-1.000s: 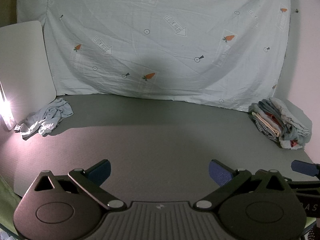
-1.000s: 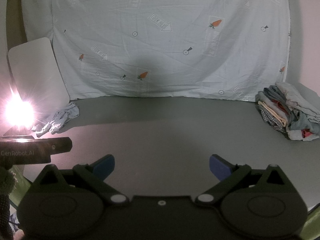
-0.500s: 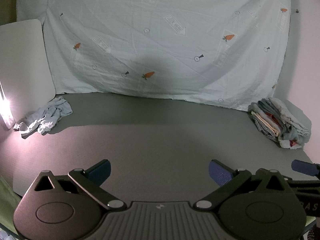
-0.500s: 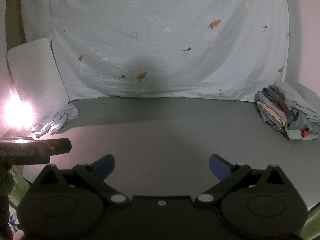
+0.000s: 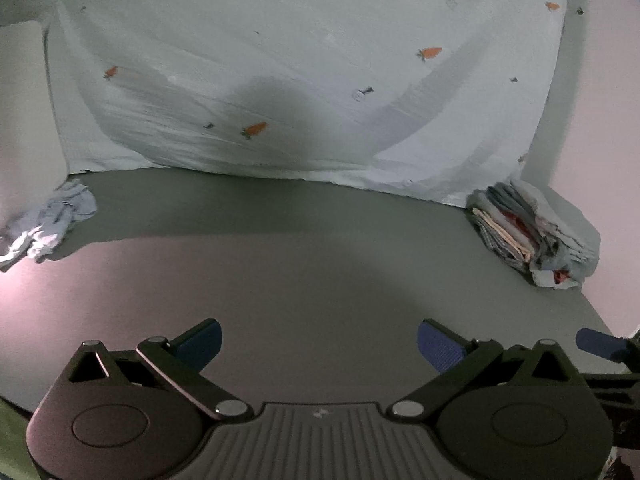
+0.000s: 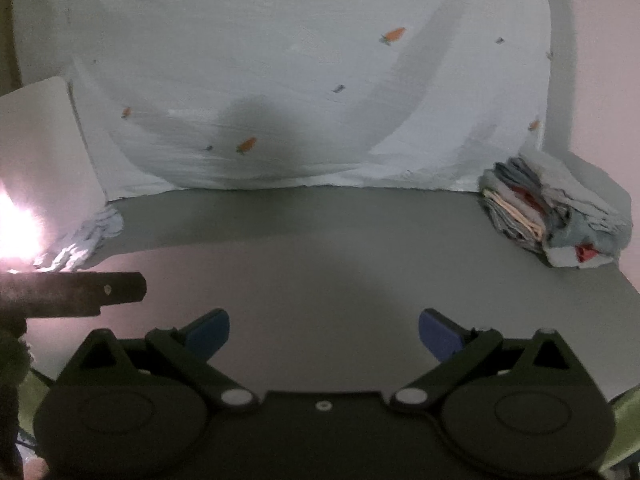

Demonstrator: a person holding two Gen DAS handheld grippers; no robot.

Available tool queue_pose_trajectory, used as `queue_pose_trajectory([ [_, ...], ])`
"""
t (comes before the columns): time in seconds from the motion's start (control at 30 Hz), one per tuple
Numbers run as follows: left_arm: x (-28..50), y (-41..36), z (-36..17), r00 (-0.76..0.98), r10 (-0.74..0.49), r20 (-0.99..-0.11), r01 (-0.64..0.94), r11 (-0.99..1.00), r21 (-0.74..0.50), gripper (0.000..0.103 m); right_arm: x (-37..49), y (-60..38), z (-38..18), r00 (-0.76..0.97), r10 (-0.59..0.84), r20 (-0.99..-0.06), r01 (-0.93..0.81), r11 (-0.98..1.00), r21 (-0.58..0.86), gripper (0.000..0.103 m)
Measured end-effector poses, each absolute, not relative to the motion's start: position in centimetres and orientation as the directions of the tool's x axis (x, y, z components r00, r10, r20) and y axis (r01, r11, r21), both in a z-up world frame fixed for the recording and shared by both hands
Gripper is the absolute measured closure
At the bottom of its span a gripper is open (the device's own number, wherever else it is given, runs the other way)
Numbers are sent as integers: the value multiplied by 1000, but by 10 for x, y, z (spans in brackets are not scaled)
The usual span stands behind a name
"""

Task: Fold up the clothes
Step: 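Reach both grippers toward the crumpled light blue shirt by the lamp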

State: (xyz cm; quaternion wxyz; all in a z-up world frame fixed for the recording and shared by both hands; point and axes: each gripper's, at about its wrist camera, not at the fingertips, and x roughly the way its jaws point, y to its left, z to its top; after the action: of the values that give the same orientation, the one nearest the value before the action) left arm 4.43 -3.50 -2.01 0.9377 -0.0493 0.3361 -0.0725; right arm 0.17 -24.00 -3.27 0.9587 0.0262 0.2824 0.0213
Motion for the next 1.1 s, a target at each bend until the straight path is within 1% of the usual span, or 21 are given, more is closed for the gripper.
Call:
queue_pose_trajectory([
  [0.13,79,-48,-26,715,-195,-671,90,978,-188,0,26,-261,-40,831,71,-551,-21,995,97,0],
  [0.2,97,-54,-28,689,-208,-694,81,974,-212,0,47,-275,-43,811,105,-576,-31,990,137,0],
  [0.3,131,-40,-43,579,-315,-752,-33,912,-408,0,90,-290,-46,756,187,-627,-74,976,203,0],
  [0.37,151,-27,-60,507,-387,-770,-138,845,-516,0,113,-290,-49,733,218,-644,-117,973,197,0],
  [0.43,164,-18,-77,476,-389,-789,-230,811,-538,0,135,-286,-56,697,257,-669,-177,966,186,0],
  [0.5,173,-9,-89,455,-364,-813,-298,798,-524,0,157,-279,-68,651,294,-700,-232,955,185,0],
  [0.6,180,10,-102,437,-322,-840,-374,785,-495,1,186,-263,-86,582,296,-757,-267,949,166,1],
  [0.7,181,47,-107,458,-263,-849,-438,765,-473,2,211,-236,-95,534,314,-785,-337,931,142,3],
  [0.73,186,65,-109,465,-228,-856,-441,779,-447,2,218,-224,-96,531,314,-787,-365,923,121,5],
  [0.9,222,157,-121,489,-37,-871,-440,852,-283,10,257,-148,-97,523,329,-786,-462,885,62,19],
  [0.93,229,175,-123,494,1,-869,-440,863,-249,11,265,-128,-97,524,329,-786,-470,881,55,24],
  [1.0,244,212,-127,503,77,-861,-441,879,-179,16,282,-82,-98,529,320,-786,-473,880,40,29],
  [1.07,258,249,-132,512,152,-845,-443,890,-108,19,294,-30,-102,547,299,-782,-469,883,10,42],
  [1.1,265,268,-134,516,189,-835,-445,893,-72,23,299,-5,-105,557,293,-777,-472,881,-6,46],
])
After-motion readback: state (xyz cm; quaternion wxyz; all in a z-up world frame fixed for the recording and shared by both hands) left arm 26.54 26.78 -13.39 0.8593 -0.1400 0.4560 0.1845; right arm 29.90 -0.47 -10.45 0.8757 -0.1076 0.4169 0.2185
